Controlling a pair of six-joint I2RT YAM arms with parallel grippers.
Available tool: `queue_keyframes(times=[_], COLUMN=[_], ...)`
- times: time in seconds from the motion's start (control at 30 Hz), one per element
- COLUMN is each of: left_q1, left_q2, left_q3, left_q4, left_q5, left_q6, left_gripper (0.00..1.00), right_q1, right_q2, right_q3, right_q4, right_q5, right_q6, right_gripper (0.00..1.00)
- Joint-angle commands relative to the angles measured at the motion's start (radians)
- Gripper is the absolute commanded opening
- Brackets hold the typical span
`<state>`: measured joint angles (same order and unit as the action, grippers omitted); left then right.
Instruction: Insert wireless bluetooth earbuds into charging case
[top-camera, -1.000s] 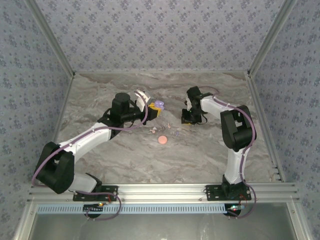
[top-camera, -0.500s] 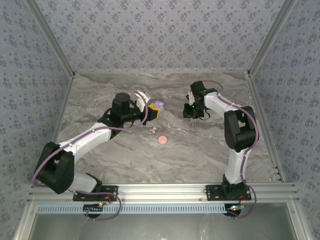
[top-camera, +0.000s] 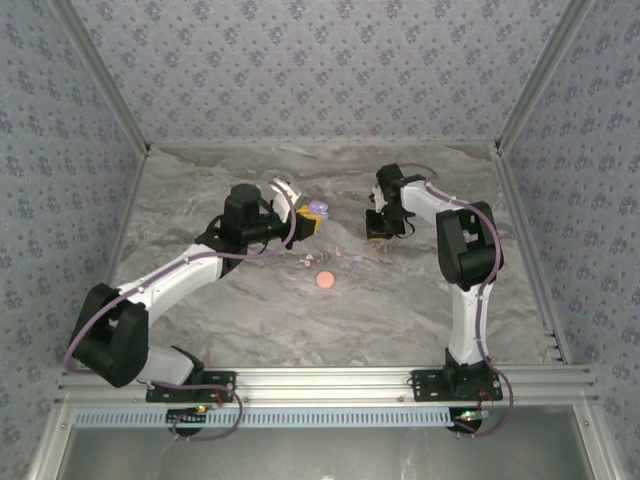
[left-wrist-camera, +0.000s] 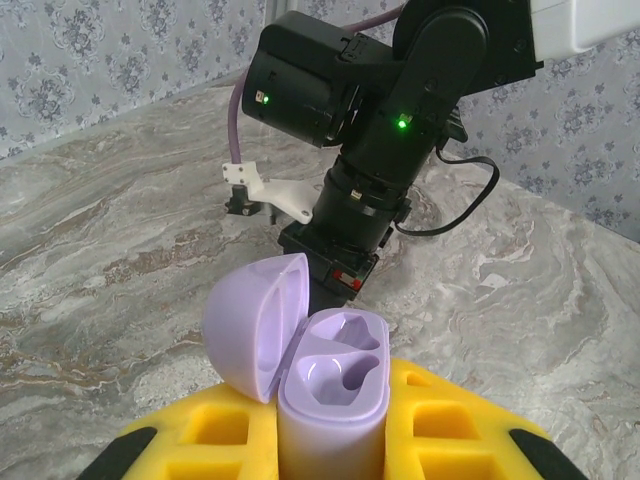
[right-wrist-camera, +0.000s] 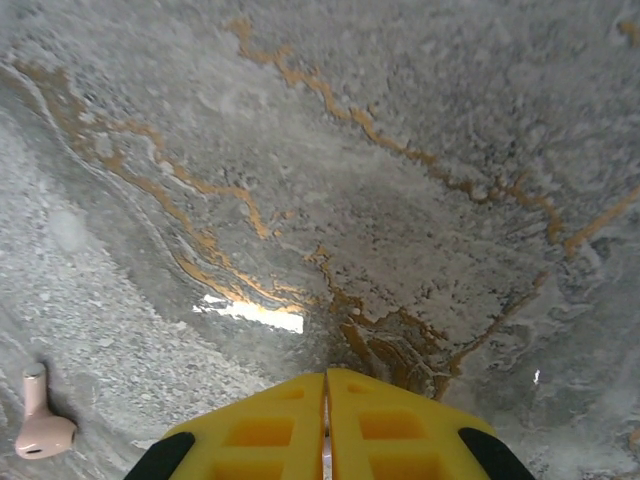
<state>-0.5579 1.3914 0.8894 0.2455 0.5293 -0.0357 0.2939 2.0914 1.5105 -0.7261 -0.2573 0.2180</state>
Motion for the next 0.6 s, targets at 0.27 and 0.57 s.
queue_keyframes(times=[0.27, 0.57], left_q1=[-0.006, -0.006], left_q2=[0.007, -0.001], left_q3=[0.033, 0.028], left_q4=[0.007, 0.009], left_q5=[-0.001, 0.001], left_q6=[0.007, 0.0], left_gripper=[0.16, 0.17], right_q1=[0.021, 0.034], right_q2=[-0.009, -0.066], right_q3=[-0.023, -0.091], right_q4=[-0.093, -0.087], right_q5=[0.033, 0.026], right_q6=[-0.045, -0.032], right_gripper=[0.12, 0.12])
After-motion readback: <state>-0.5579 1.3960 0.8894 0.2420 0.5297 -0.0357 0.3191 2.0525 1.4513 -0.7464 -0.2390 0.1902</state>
